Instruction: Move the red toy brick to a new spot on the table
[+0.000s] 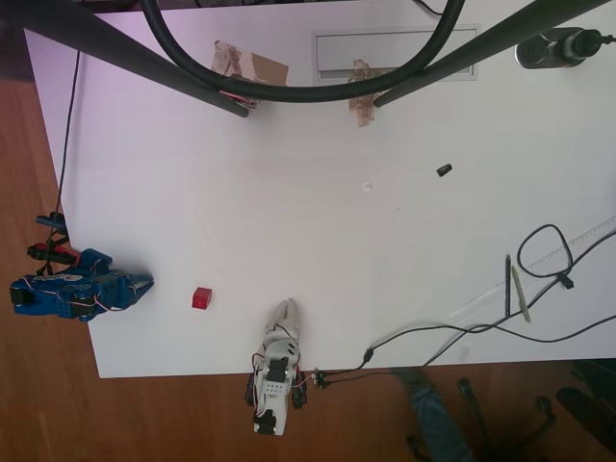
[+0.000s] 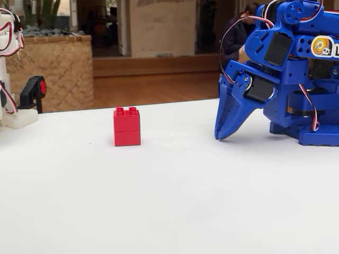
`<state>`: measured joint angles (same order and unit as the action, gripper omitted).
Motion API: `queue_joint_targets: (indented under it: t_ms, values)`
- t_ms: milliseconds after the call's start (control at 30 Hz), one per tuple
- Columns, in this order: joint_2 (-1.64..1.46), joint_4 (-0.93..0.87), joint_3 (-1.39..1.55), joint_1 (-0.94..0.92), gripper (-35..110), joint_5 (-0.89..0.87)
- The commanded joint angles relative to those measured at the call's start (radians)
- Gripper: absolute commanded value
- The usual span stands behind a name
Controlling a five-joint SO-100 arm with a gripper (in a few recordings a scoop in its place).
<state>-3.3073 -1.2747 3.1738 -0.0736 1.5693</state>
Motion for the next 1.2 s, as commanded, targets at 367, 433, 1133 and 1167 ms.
queue_joint_targets:
  t_ms: [367, 433, 1133, 1167]
  values:
    - [-0.031, 0.023, 0.017, 0.025, 0, -0.101]
    - [-0.031, 0.023, 0.017, 0.023, 0, -0.103]
    - [-0.031, 0.026, 0.020, 0.021, 0, -0.115]
    - [-0.031, 0.026, 0.020, 0.021, 0, -0.115]
